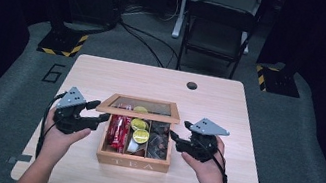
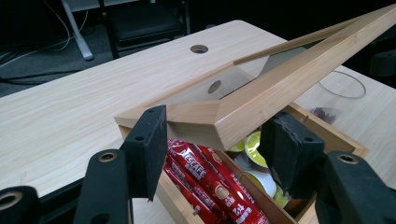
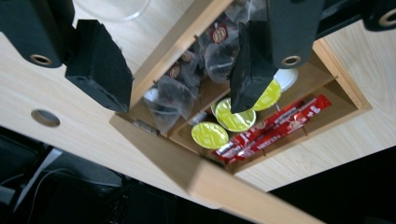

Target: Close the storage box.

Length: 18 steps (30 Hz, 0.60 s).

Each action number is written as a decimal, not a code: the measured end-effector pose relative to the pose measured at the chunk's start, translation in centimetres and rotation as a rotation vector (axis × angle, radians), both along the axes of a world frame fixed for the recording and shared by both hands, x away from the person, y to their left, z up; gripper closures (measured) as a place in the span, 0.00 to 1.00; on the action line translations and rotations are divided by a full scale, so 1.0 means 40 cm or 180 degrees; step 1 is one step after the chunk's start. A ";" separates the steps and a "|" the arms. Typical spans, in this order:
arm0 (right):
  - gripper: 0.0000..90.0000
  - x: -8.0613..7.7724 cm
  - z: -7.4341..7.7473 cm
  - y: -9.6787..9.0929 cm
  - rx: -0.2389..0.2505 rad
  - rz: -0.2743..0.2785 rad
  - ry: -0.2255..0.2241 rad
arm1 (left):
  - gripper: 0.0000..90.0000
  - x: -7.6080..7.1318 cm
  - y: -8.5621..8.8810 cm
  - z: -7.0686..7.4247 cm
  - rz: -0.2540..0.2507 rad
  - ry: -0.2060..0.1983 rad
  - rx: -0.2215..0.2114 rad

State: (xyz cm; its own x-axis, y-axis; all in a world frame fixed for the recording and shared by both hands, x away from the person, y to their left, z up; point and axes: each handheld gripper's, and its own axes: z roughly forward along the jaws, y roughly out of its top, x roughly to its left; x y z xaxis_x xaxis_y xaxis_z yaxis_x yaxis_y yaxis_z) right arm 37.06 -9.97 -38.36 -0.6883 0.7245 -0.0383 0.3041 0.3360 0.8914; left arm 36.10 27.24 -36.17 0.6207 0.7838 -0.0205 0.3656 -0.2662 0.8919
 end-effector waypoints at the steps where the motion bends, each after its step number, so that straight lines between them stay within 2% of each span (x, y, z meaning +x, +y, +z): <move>1: 0.44 0.000 0.005 0.004 0.0003 0.0027 -0.0032 | 0.47 0.000 0.000 0.000 0.0003 0.0001 -0.0004; 7: 0.44 -0.004 0.016 0.024 0.0023 0.0115 -0.0070 | 0.47 0.000 0.000 -0.001 0.0000 0.0000 -0.0012; 13: 0.43 -0.005 0.022 0.030 0.0045 0.0069 -0.0148 | 0.47 0.000 0.000 0.000 0.0004 0.0005 0.0000; 18: 0.47 -0.011 0.027 0.027 0.0088 0.0035 -0.0224 | 0.47 -0.001 0.000 -0.001 0.0008 0.0006 0.0000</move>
